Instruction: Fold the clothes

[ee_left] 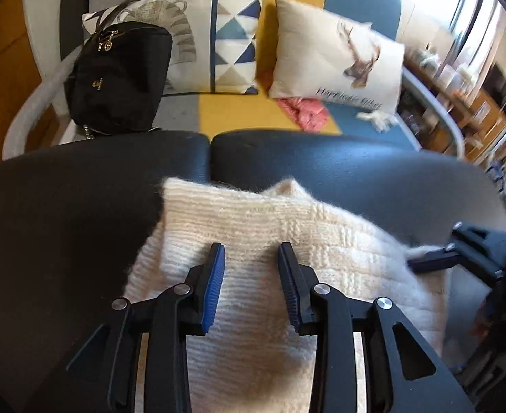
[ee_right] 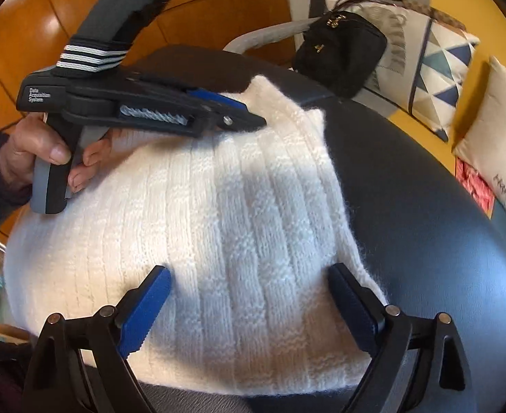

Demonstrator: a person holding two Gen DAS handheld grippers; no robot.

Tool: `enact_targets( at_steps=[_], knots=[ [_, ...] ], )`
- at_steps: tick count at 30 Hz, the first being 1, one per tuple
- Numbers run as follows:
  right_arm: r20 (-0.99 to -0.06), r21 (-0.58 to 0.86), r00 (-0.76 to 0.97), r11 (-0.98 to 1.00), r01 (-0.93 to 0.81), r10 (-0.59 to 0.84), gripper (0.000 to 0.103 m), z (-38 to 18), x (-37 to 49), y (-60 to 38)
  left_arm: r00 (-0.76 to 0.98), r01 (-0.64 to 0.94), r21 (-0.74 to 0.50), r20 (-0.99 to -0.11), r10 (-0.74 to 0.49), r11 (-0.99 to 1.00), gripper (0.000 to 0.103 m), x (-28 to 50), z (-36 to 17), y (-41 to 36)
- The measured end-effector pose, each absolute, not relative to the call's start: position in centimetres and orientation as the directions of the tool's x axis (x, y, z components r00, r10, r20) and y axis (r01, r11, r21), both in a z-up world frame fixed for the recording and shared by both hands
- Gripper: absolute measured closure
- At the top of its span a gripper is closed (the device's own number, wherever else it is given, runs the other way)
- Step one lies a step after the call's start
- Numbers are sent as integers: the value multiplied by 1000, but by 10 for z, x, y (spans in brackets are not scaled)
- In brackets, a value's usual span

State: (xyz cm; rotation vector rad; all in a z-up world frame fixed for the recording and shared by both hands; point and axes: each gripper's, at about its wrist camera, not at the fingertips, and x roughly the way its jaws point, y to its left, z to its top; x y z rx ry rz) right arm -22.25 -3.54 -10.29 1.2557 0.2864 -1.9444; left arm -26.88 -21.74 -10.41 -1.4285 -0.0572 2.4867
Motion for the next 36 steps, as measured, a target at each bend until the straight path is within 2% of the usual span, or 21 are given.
enact_targets(
  at_steps=[3,7,12,14,18,21,24,27,31,34,36],
  knots=[
    [-840,235,-201,-671,703,-505,9,-91,-227,-32,-511,-180,-186,-821,253,-966,68,-259,-95,-235],
    [-777,227,-279,-664,713,-565,9,-57,-238,-36,-530,-136,-210,-810,250,-968,68,-235,-81,-249],
    [-822,149,-258,-629,763,-507,10,-62,-257,-78,-566,-94,-253,-782,261,-963,68,-172,-67,-258],
    [-834,147,-232,-608,780,-500,23,-63,-259,-88,-564,-63,-280,-782,265,-958,65,-144,-57,-236],
    [-836,175,-197,-588,790,-513,24,-65,-261,-100,-597,9,-304,-766,238,-953,65,-86,-46,-219],
    [-836,195,-171,-573,796,-522,22,-67,-263,-109,-582,59,-345,-775,249,-937,59,-57,-52,-213],
    [-890,177,-180,-680,711,-419,19,-96,-278,-100,-560,114,-258,-814,152,-959,59,-43,-63,-205],
    [-890,190,-198,-728,659,-411,18,-96,-279,-83,-578,143,-214,-811,94,-966,59,-32,-63,-203],
    [-870,137,-276,-738,661,-408,17,-71,-253,-77,-606,240,-255,-793,60,-937,58,-18,-55,-194],
    [-870,5,-353,-723,691,-343,15,-67,-233,-89,-650,288,-255,-760,8,-923,49,-4,-48,-167],
    [-892,21,-319,-736,676,-319,15,-83,-237,-93,-643,313,-241,-765,-18,-919,46,-5,-51,-157]
  ],
)
